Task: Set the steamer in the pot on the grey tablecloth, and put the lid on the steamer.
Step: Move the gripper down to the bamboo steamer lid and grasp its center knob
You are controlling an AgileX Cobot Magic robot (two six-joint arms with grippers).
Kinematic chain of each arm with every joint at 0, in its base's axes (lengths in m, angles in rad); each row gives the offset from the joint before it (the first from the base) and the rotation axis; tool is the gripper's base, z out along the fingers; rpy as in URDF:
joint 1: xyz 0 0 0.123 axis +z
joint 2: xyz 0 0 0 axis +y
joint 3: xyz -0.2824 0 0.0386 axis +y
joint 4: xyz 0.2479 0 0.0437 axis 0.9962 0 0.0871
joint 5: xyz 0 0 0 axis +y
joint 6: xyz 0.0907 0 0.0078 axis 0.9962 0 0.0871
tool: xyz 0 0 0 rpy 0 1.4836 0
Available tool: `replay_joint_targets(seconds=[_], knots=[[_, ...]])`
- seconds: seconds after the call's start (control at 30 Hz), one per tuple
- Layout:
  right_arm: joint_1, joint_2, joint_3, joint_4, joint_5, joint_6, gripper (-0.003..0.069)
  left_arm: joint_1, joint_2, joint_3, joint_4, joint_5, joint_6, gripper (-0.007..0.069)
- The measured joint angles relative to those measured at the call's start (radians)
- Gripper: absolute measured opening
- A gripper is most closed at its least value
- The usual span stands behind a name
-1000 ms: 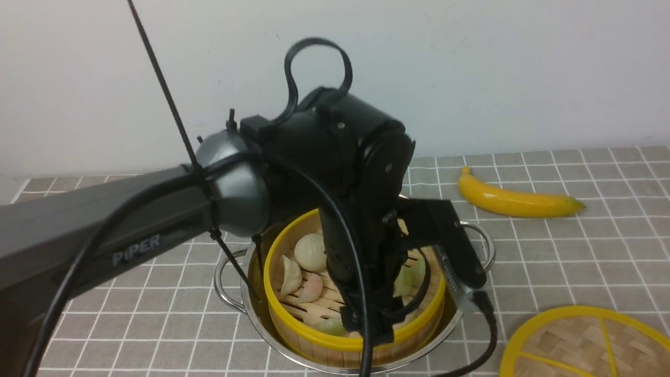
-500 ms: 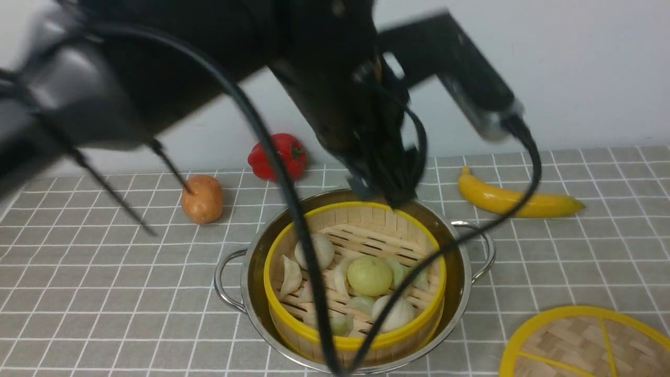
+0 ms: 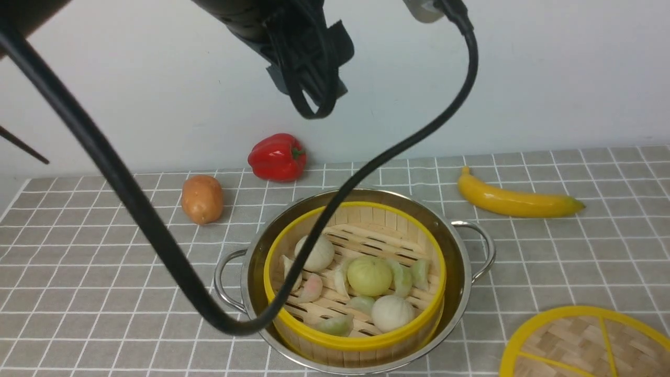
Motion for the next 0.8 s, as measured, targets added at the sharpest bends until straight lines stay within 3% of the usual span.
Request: replay_joint_targets(seconds=[0.2,0.33,0.47,0.67,0.8], knots=[[0.000,0.000,0.000,0.000,0.000,0.000,0.0243,0.000,-0.026,0.020,0.005,-0.005,-0.010,0.0526],[0.000,0.000,0.000,0.000,0.000,0.000,0.0243,0.022,-0.135,0.106,-0.048,-0.037,-0.094,0.0526],[0.000,0.000,0.000,0.000,0.000,0.000,0.0243,0.188,-0.363,0.309,-0.200,-0.160,-0.208,0.0526],[0.000,0.000,0.000,0.000,0.000,0.000,0.0243,0.518,-0.684,0.729,-0.415,-0.391,-0.222,0.0526],[0.000,0.000,0.000,0.000,0.000,0.000,0.0243,0.655,-0.860,1.019,-0.489,-0.534,-0.219,0.0526]])
